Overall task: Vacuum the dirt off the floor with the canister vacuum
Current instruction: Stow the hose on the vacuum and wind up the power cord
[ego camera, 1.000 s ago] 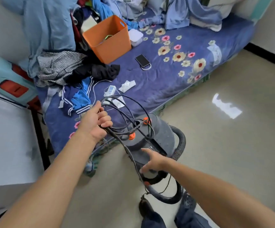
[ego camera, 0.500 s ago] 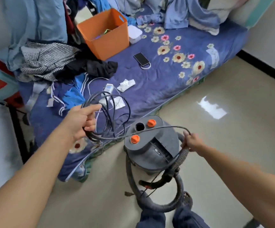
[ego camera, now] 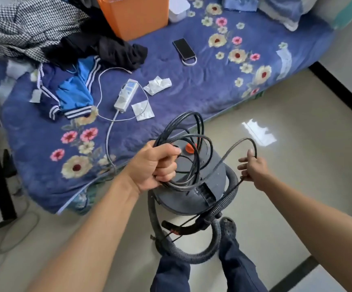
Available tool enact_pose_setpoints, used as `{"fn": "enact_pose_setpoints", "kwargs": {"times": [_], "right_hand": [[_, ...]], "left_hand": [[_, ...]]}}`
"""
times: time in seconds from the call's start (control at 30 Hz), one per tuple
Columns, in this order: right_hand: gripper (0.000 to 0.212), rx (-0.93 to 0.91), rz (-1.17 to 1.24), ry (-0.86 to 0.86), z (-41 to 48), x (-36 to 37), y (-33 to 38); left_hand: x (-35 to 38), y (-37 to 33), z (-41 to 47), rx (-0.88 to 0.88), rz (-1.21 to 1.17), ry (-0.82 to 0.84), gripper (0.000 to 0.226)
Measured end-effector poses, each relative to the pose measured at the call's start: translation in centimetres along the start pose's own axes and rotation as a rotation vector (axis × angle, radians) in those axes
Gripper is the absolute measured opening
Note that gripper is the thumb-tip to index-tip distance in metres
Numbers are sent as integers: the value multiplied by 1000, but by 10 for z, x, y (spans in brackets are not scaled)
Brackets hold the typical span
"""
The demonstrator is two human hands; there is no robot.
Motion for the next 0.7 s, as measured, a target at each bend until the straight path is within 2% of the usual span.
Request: {"fn": "enact_pose_setpoints", "kwargs": {"times": [0.17,0.23,0.37,0.47,0.57,0.63,0.7], "right_hand": [[53,47,39,15,25,-28,-7],[47,78,40,24,43,-31,-9],[42,100,-31,120,81,-20,-13],[32,-12,-147,195,111,1,-7],[29,-205,-231,260,125,41,12],[41,-360,-285,332,117,79,31],[55,-549,-377,410,100,123,50]], "left_hand": [[53,6,32,-86,-241,85,47],[58,33,51,-138,-292,31,42],[12,125,86,-278,-314,-389,41],[-38,183,92,-318,-264,-660,39],[-83,222,76,-288,-69,-1022,35],[-103,237,60,-262,153,-1255,24],[-116,247,49,-268,368,-1439,26]]}}
Point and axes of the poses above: each hand's wrist, its own z-axis towards the middle knuckle, its own x-axis out of the palm, y = z × x, the point moved 7 cm from there along z, towards the middle knuckle, and after that the axes turned 12 degrees about -y, right-handed, at the moved point
